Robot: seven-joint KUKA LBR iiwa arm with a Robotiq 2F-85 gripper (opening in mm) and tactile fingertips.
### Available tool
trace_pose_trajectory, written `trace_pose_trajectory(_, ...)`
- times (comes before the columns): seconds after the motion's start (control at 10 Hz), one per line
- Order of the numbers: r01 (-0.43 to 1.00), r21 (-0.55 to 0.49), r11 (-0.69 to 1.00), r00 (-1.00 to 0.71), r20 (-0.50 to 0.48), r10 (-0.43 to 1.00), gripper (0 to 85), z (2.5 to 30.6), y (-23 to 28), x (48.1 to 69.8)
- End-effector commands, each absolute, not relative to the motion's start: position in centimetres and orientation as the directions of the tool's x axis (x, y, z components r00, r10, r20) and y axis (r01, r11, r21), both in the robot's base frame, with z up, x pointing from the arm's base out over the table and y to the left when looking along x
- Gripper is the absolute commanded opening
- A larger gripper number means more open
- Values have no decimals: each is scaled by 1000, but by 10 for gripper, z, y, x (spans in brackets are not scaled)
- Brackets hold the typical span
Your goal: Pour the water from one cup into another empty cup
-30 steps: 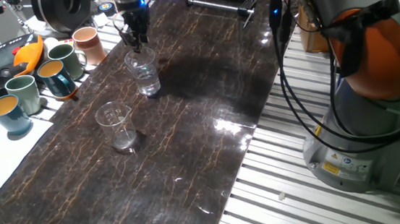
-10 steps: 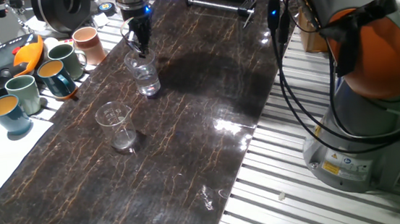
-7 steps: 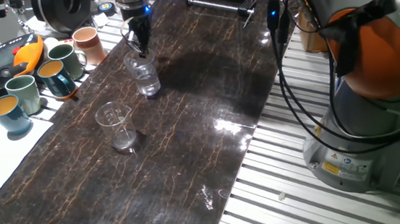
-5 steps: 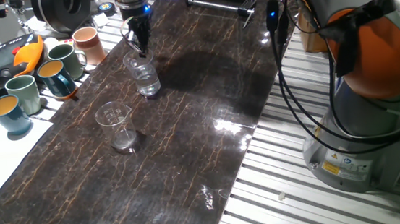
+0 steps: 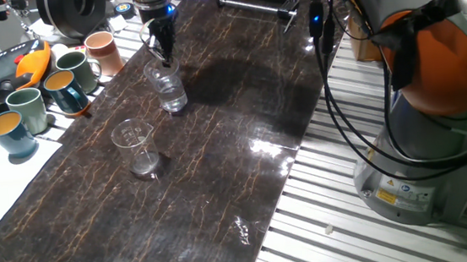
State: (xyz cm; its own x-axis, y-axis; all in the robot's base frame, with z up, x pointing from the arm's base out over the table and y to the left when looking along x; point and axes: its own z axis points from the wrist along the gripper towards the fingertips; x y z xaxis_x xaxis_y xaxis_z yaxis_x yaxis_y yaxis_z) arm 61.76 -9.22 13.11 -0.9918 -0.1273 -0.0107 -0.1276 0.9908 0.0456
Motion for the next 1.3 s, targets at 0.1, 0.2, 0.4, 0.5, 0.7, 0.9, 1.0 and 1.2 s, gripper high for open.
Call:
trace_pose_trajectory(0.1, -131, 45, 990, -991, -11, -130, 60, 131, -92, 618)
trace_pose_trajectory(0.2, -134, 45, 990, -991, -8, -133, 40, 131, -92, 618)
trace_pose_trajectory(0.4, -138, 44, 989, -990, -8, -138, 30, 132, -92, 618)
trace_pose_trajectory(0.5, -141, 42, 989, -990, -8, -141, 30, 133, -91, 618)
trace_pose_trajectory(0.7, -143, 41, 989, -990, -5, -143, 23, 137, -90, 619)
trace_pose_trajectory(0.9, -143, 45, 989, -990, -2, -143, 7, 138, -90, 619)
trace_pose_trajectory(1.0, -141, 42, 989, -990, -6, -141, 7, 138, -90, 619)
trace_pose_trajectory(1.2, -144, 35, 989, -990, -5, -144, 7, 142, -90, 620)
